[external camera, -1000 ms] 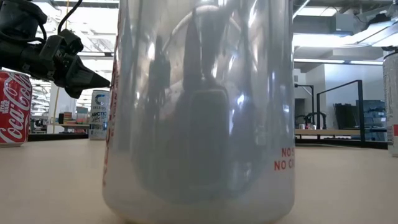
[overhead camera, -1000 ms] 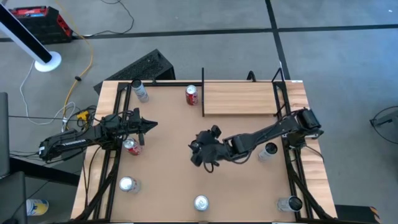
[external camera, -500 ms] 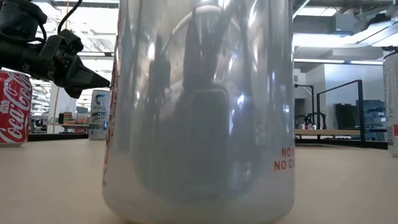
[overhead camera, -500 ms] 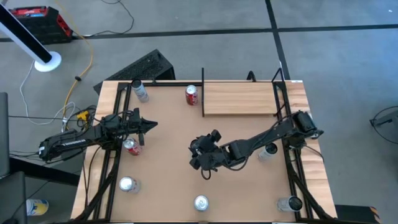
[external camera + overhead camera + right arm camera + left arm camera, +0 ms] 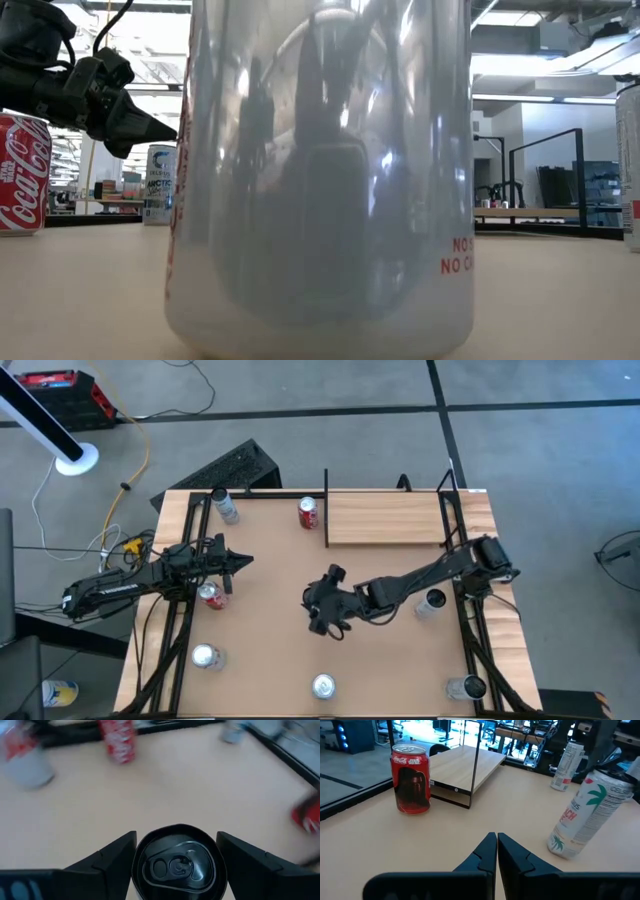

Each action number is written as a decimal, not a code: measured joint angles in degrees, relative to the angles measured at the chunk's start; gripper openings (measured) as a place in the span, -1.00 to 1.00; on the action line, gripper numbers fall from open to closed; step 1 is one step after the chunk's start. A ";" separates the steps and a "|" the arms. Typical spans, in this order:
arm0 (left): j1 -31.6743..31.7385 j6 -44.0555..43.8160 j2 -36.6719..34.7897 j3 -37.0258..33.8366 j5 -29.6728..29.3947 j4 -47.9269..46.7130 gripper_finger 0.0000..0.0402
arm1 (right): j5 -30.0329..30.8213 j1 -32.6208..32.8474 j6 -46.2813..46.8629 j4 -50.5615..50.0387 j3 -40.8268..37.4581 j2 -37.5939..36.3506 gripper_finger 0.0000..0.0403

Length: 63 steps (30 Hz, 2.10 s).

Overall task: Place canned beverage on shelf
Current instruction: Put the left white-pink soda can on the shelf

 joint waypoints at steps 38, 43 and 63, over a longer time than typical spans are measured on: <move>0.02 -0.02 0.07 -0.02 0.03 0.02 -1.00 | -24.85 -3.57 -25.18 -17.71 0.57 -9.40 0.40; 0.00 0.00 0.07 -0.02 0.03 0.02 -1.00 | -24.19 -3.83 -23.93 -17.54 0.57 -9.41 0.40; 0.01 0.00 0.07 -0.02 0.01 0.02 -1.00 | -22.56 -3.44 -13.82 -17.78 7.04 -9.54 0.67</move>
